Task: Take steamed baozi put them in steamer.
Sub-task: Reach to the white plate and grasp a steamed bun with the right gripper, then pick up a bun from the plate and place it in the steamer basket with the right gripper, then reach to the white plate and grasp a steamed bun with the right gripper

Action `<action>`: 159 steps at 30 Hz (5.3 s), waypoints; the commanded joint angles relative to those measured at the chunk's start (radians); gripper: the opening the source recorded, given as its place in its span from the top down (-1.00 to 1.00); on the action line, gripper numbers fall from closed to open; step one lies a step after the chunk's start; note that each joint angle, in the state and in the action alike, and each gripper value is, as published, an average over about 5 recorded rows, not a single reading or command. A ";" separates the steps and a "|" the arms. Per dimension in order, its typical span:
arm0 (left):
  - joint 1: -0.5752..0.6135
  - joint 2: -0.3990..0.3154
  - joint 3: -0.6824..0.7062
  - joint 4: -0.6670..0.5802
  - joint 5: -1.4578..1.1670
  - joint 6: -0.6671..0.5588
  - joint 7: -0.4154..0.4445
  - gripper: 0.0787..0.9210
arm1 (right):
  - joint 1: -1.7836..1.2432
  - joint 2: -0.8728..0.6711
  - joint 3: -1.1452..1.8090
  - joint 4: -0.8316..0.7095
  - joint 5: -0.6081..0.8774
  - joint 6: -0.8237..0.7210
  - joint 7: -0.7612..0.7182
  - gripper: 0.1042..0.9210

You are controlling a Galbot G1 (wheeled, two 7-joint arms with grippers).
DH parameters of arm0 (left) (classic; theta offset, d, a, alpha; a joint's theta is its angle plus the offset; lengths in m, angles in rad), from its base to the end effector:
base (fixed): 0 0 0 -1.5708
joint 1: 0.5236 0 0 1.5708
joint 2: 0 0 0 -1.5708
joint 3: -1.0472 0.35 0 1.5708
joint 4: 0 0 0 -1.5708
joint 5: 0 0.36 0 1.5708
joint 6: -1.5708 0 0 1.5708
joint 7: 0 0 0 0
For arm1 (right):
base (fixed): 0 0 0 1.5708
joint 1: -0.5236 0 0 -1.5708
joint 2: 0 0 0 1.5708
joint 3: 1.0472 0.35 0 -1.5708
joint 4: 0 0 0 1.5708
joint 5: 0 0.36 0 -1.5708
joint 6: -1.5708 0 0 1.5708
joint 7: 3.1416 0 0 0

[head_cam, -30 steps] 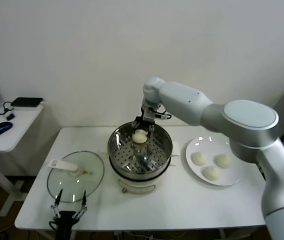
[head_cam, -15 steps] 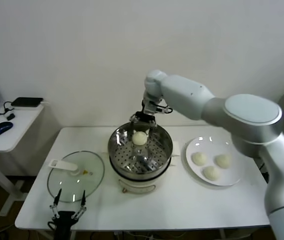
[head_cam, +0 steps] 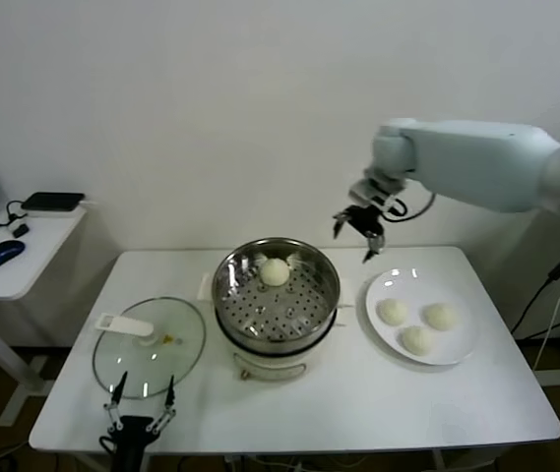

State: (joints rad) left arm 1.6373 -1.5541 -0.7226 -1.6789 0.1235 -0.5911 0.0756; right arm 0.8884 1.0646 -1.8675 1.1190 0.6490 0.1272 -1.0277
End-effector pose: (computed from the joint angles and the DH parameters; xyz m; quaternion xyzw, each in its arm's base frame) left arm 0.1190 0.0759 -0.4527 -0.0054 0.9917 0.1208 0.0443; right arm 0.5989 -0.0527 -0.0248 0.5916 -0.4406 0.6016 0.3065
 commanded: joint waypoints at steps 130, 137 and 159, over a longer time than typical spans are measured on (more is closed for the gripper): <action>0.031 0.008 -0.020 -0.008 0.095 -0.038 0.005 -0.77 | -0.195 0.461 0.213 -0.098 0.330 -0.537 0.189 -0.46; 0.037 0.006 -0.023 -0.018 0.096 -0.033 0.006 -0.77 | 0.022 0.309 0.093 0.074 0.348 -0.448 0.067 -0.75; 0.040 -0.004 -0.017 -0.003 0.126 -0.039 0.005 -0.77 | 0.009 -0.335 -0.077 0.224 -0.151 -0.262 -0.032 -0.76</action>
State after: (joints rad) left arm 1.6781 -1.5569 -0.7397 -1.6856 0.2444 -0.6314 0.0804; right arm 0.9709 0.9740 -1.9217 1.3216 0.7184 -0.1850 -1.0422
